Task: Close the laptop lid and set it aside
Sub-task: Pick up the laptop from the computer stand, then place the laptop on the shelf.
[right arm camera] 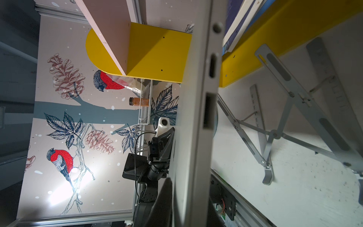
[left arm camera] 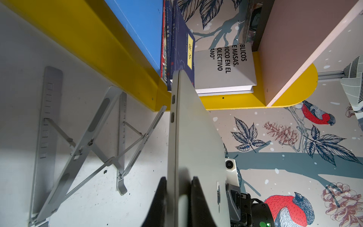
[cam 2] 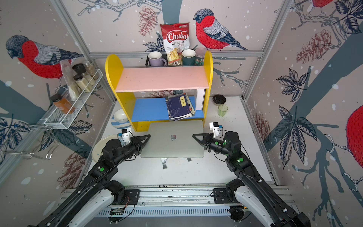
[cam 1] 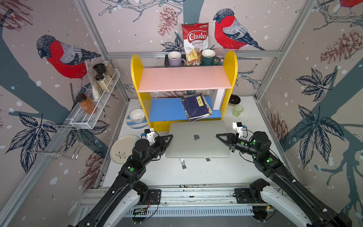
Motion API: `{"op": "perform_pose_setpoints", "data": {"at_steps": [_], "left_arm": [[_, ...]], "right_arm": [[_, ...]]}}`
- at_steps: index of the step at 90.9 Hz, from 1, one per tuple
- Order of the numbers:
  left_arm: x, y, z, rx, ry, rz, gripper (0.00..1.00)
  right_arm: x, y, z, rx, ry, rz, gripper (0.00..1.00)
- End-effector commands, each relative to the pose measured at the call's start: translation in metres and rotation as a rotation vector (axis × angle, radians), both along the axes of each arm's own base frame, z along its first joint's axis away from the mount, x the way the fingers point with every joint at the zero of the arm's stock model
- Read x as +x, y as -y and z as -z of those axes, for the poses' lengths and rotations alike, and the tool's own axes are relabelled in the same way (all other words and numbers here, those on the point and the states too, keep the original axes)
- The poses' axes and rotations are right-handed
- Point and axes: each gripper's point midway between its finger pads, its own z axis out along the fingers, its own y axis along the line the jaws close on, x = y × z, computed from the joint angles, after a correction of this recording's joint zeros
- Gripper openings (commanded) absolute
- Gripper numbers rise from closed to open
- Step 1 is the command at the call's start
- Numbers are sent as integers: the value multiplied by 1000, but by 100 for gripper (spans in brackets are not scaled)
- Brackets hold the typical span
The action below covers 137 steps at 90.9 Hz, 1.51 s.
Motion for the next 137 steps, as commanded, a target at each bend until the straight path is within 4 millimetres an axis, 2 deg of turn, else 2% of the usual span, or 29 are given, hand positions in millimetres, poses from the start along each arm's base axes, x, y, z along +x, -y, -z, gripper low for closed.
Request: {"op": "perform_pose_setpoints", "data": {"at_steps": [1, 15, 30, 52, 71, 86, 101, 117, 124, 129, 132, 137], "left_arm": [[-41, 35, -16, -58, 2, 311, 0], [-41, 35, -29, -73, 27, 306, 0], [-35, 35, -49, -94, 54, 288, 0], [-23, 41, -105, -128, 126, 284, 0], [-13, 45, -156, -149, 194, 283, 0], [-1, 51, -180, -159, 211, 281, 0], [21, 56, -199, -199, 215, 268, 0], [45, 56, -218, -265, 226, 249, 0], [50, 57, -225, -273, 236, 249, 0], [54, 57, -223, -272, 229, 246, 0], [53, 55, -234, -278, 252, 244, 0], [54, 53, -238, -278, 255, 239, 0]], "right_arm": [[-71, -17, -36, 78, 238, -437, 0], [-70, -16, -47, 86, 256, -437, 0], [-66, -16, -78, 118, 305, -418, 0], [-48, -24, -128, 164, 365, -389, 0], [-30, -33, -161, 194, 404, -380, 0], [-14, -38, -180, 209, 414, -364, 0], [11, -44, -193, 226, 394, -334, 0], [51, -41, -202, 280, 339, -279, 0], [70, -39, -204, 314, 315, -254, 0], [81, -37, -206, 342, 297, -236, 0], [86, -35, -208, 355, 297, -227, 0], [94, -34, -209, 368, 286, -218, 0]]}}
